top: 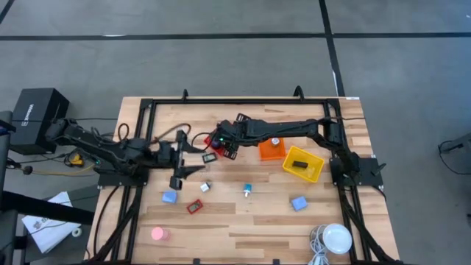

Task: Pick & Place Office items
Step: Put the blue white charger adapter into the orange bin

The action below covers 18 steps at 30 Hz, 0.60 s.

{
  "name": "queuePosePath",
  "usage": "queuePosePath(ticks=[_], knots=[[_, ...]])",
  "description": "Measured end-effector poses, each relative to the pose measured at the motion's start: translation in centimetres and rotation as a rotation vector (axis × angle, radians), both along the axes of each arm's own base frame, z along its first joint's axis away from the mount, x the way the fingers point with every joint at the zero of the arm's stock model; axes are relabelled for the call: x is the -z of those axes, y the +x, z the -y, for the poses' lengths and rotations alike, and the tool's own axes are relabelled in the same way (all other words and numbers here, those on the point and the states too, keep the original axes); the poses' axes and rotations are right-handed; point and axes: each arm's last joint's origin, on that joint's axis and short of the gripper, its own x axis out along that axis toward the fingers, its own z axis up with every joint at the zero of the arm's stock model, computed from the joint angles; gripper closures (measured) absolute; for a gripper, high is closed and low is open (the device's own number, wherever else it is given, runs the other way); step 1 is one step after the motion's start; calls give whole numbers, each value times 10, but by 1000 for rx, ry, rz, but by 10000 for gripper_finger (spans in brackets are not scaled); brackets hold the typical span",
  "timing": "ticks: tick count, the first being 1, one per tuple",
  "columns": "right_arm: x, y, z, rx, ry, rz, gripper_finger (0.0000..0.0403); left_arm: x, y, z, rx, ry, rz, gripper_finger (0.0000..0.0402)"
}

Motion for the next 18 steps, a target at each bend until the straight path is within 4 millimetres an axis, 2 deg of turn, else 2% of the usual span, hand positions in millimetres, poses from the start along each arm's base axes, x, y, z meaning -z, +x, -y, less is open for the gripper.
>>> queuePosePath(ticks=[4, 8, 15, 18], knots=[[-9, 0, -1, -16, -11, 38, 195, -9, -10, -6, -29, -18, 47, 188], [-33, -8, -5, -44, -27, 77, 198, -16, -19, -8, -29, -32, 93, 188], [-100, -49, -19, -78, -45, 141, 199, -22, -27, -10, -28, -41, 125, 188], [-121, -72, -28, -86, -43, 203, 201, -21, -26, -10, -28, -39, 117, 188]])
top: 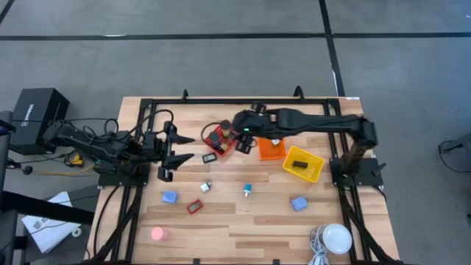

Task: Pick & Place Office items
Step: Put the blue white charger adapter into the orange bin

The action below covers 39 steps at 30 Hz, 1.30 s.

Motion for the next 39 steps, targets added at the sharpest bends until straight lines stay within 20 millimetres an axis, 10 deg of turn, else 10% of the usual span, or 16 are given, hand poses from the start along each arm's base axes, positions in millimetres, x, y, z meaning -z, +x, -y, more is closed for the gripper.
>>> queuePosePath(ticks=[21, 39], knots=[[-2, -164, -63, -186, 120, 372, 225, 1, 1, 0, 2, 2, -5, 188], [20, -213, -105, -470, 223, 541, 258, 1, 1, 0, 4, -4, -6, 188]])
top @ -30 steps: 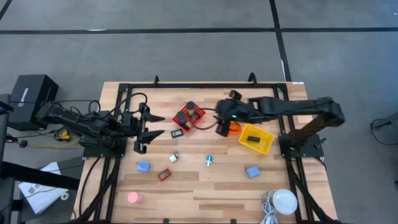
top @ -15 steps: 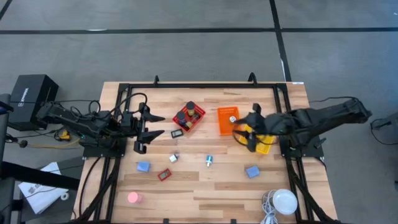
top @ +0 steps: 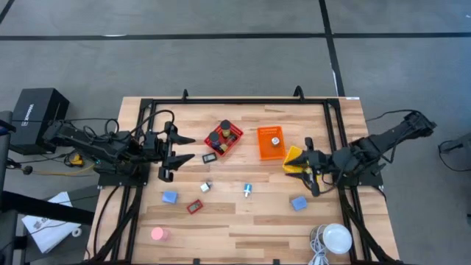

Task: Pick & Place Office items
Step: Put the blue white charger adapter into the orange bin

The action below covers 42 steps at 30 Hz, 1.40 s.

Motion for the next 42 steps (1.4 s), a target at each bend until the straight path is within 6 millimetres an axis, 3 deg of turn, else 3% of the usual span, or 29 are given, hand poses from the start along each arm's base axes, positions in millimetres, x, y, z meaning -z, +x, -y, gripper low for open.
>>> queuePosePath(ticks=[14, 27, 32, 38, 42], knots=[[-3, -8, -20, -103, 49, 34, 280, 0, 0, 0, 5, 3, 0, 188], [9, 15, -11, -13, 81, -38, 277, 0, 0, 0, 5, 5, -1, 188], [21, 31, -10, -77, 93, -115, 239, 0, 0, 0, 5, 5, -1, 188], [40, 52, -5, -31, 72, -202, 165, 0, 0, 0, 6, 3, -2, 188], [54, 64, -2, -22, 66, -269, 136, 0, 0, 0, 7, 3, -2, 188]])
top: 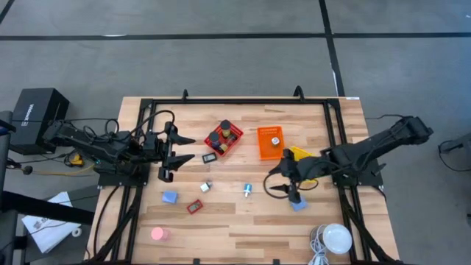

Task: Pick & Place Office items
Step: Put the blue white charger adapter into the orange bin

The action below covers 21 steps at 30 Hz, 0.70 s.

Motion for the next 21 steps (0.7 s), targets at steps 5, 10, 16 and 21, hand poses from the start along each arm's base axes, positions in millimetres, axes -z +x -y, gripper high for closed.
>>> queuePosePath(ticks=[5, 10, 16, 21], knots=[[23, 16, 1, -3, -58, -91, 132, 0, 0, 0, 0, 0, 0, 188], [49, 32, -7, -93, -174, -166, 132, 0, 0, 0, 0, 0, -1, 188], [67, 64, -14, -223, -277, -226, 132, 0, 0, 0, 0, 0, -1, 188], [80, 97, -14, -362, -395, -311, 132, 0, 0, 0, 0, 0, -1, 188]])
